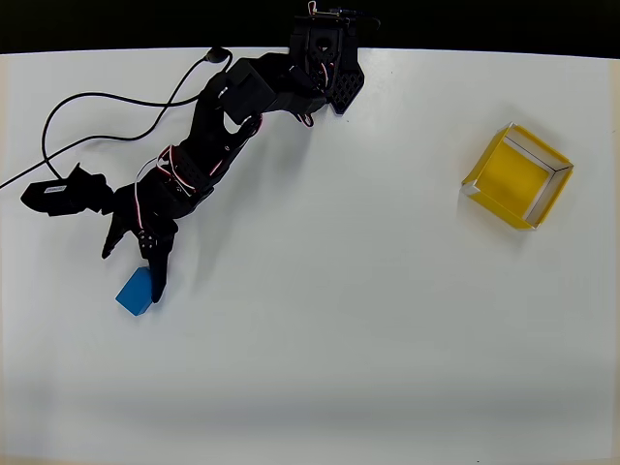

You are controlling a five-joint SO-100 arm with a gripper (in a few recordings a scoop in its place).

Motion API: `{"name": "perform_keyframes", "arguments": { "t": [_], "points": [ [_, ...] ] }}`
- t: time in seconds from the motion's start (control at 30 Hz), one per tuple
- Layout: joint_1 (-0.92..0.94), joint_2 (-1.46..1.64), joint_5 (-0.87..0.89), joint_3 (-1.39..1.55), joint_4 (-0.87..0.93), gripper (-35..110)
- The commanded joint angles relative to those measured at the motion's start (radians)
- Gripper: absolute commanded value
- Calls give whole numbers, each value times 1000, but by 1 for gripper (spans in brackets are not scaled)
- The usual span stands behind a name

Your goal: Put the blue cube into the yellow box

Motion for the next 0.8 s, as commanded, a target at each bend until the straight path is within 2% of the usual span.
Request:
{"name": "perform_keyframes", "arguments": {
  "t": [0.0, 0.47, 0.77],
  "points": [
    [-18, 25, -14, -123, -58, 57],
    [-67, -94, 18, -227, -83, 53],
    [-75, -120, 26, -259, -67, 42]
  ]
}}
